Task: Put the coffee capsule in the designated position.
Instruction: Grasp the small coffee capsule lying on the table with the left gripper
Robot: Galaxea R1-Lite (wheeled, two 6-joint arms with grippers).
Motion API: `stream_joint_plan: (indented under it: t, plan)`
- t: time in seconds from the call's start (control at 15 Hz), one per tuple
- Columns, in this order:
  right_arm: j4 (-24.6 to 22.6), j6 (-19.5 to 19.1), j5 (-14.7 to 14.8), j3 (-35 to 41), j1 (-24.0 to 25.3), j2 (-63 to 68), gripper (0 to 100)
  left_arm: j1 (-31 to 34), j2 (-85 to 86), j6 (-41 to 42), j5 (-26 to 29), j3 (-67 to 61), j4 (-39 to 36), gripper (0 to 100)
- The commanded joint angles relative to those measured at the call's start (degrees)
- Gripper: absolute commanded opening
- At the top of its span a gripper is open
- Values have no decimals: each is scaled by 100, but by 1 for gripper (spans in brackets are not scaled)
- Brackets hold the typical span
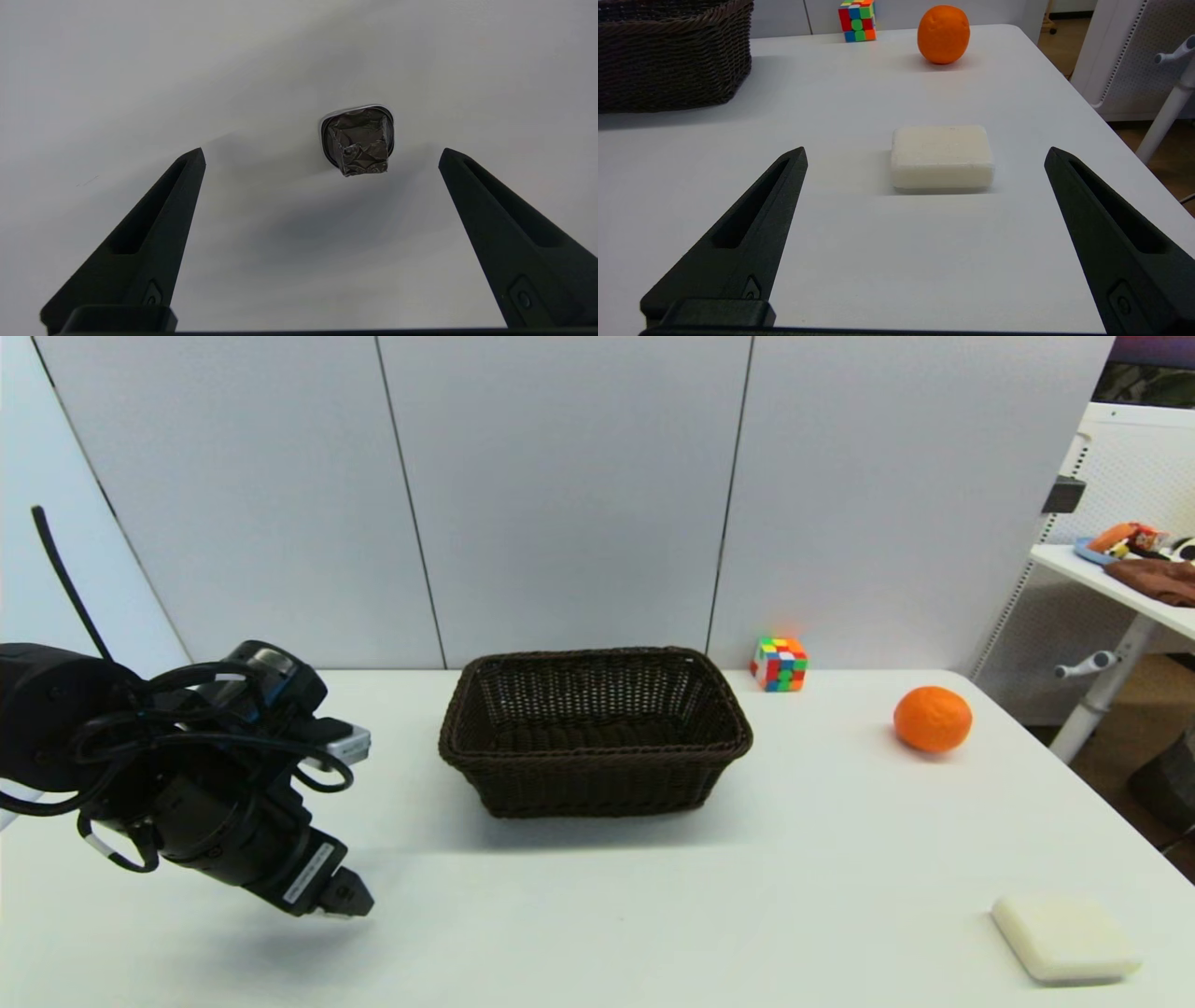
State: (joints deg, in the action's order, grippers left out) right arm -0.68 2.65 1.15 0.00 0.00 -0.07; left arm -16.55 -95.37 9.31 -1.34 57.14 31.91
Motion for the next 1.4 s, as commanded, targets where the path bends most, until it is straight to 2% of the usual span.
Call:
stream_joint_plan:
  t: [0.07,0.73,0.8,1.4]
  plan:
    - [-2,-1,0,0,0,7,100,-6,-70,-9,2,8,-10,100]
    - [-2,-1,0,0,0,7,100,-164,-246,-9,2,17,-36,100]
    - [-2,-1,0,0,0,7,100,-155,-246,-9,2,17,-36,0]
    - [-2,8,0,0,0,7,100,-208,-228,0,2,-1,-10,0]
